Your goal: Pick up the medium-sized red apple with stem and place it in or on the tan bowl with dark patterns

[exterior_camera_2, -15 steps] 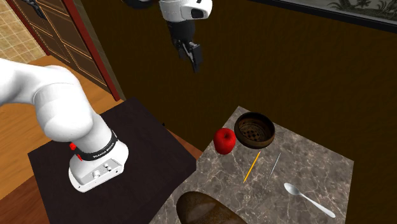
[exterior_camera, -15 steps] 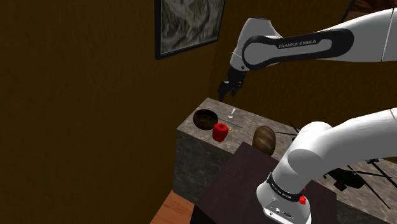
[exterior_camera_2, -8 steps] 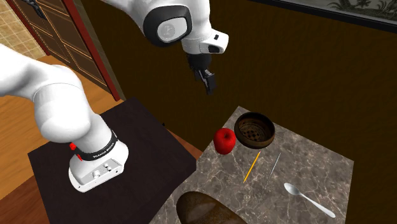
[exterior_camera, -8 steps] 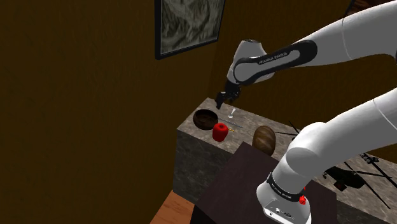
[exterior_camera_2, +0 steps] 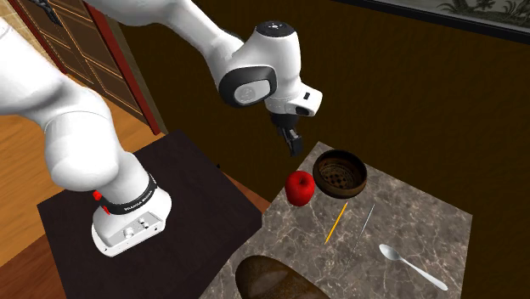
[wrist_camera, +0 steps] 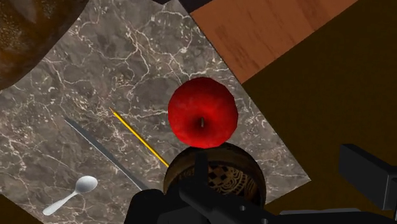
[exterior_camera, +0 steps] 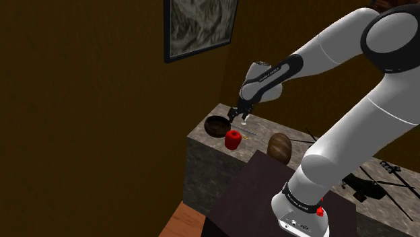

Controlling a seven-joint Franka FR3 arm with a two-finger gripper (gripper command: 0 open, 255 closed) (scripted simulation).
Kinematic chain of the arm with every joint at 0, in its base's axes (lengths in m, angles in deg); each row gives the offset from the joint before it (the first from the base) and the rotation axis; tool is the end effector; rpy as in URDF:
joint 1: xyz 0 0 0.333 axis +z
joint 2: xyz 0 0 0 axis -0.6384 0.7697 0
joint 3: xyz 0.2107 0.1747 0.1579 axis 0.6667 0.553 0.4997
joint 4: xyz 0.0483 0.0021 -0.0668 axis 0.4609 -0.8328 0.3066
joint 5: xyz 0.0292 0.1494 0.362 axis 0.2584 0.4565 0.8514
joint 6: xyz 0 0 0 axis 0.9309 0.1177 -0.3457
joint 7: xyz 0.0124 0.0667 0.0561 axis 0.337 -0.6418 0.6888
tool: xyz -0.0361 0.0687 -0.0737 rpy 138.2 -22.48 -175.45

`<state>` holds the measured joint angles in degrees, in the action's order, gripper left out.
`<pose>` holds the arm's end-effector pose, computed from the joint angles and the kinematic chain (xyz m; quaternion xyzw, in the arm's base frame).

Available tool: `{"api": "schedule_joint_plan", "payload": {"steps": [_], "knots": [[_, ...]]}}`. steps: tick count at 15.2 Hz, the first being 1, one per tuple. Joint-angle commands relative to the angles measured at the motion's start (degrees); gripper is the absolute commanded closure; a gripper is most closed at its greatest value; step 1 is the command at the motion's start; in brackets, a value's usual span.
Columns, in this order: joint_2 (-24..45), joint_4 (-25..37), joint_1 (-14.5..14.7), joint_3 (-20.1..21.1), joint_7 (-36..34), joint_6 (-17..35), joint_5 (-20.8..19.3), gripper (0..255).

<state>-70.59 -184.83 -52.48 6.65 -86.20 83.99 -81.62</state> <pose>0.3822 -0.1884 0.3105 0.9778 -0.1945 0.0755 0.0178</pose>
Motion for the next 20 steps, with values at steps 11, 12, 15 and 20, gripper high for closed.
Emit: {"api": "schedule_joint_plan", "payload": {"steps": [11,12,15,20], "knots": [[22.1,6.0,-3.3,0.4,12.3,15.8,17.1,0],[23.1,6.3,-3.8,1.1,13.1,16.5,18.1,0],[25.6,7.1,-5.2,3.0,14.8,18.2,20.3,0],[25.6,7.1,-5.3,3.0,14.8,18.2,20.3,0]]}}
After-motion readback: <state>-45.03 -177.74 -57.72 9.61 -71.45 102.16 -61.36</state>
